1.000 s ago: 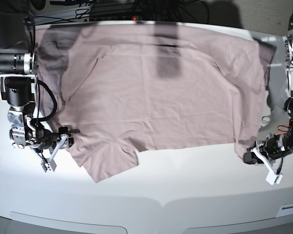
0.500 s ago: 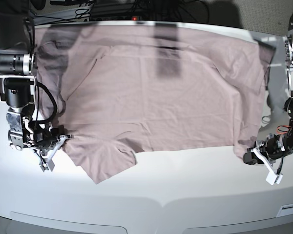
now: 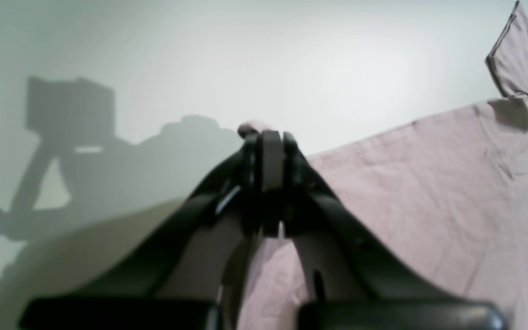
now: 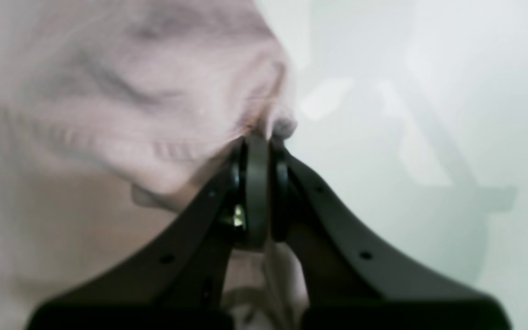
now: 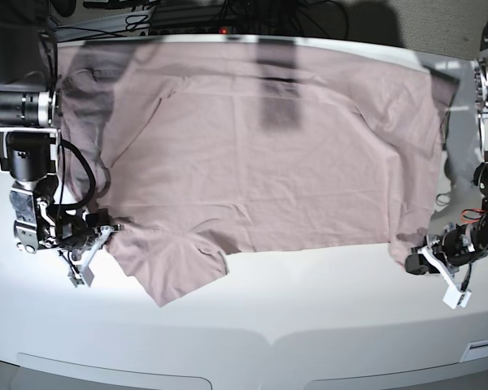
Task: Fold the T-shirt properly
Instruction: 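Regrasp the hem corners with both grippers and lift slightly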
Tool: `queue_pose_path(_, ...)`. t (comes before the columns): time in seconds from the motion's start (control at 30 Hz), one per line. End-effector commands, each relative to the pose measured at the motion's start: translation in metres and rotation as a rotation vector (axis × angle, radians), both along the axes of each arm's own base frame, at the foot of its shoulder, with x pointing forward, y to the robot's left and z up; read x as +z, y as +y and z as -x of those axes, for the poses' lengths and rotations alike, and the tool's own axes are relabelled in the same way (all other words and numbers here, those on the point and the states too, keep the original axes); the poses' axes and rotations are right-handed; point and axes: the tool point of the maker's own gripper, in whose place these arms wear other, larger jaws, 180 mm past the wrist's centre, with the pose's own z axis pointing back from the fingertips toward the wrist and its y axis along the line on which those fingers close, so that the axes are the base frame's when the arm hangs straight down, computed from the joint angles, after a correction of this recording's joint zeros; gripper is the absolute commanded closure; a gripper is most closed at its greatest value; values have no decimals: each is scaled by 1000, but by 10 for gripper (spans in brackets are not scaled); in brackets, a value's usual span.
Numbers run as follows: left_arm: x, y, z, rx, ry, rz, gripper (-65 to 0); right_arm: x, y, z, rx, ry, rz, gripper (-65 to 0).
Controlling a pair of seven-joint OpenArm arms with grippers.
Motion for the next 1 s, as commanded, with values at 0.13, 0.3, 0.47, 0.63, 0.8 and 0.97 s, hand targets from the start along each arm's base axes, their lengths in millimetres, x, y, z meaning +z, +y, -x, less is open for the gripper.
queue_pose_path(0.13, 28, 6, -17, 7, -84, 1, 0, 45, 2, -35, 34, -139, 17, 0)
queue_pose_path(0.3, 29, 9, -19, 11, -105, -18, 0, 62, 8, -44, 66, -198, 31, 0)
queue_pose_path(0.47, 25, 11, -17, 12, -108, -35, 0, 68, 11, -43, 99, -224, 44, 0)
queue_pose_path(0.63, 15, 5, -3, -6, -117, -43, 0, 63, 15, -33, 124, -231, 57, 0)
queue_pose_path(0.8, 17, 1, 11, -31, -151, -139, 0, 67, 19, -20, 173, -268, 94, 0)
queue_pose_path(0.97, 28, 0, 19, -59, -159, -232, 0, 78, 6, -11, 191, -292, 145, 0)
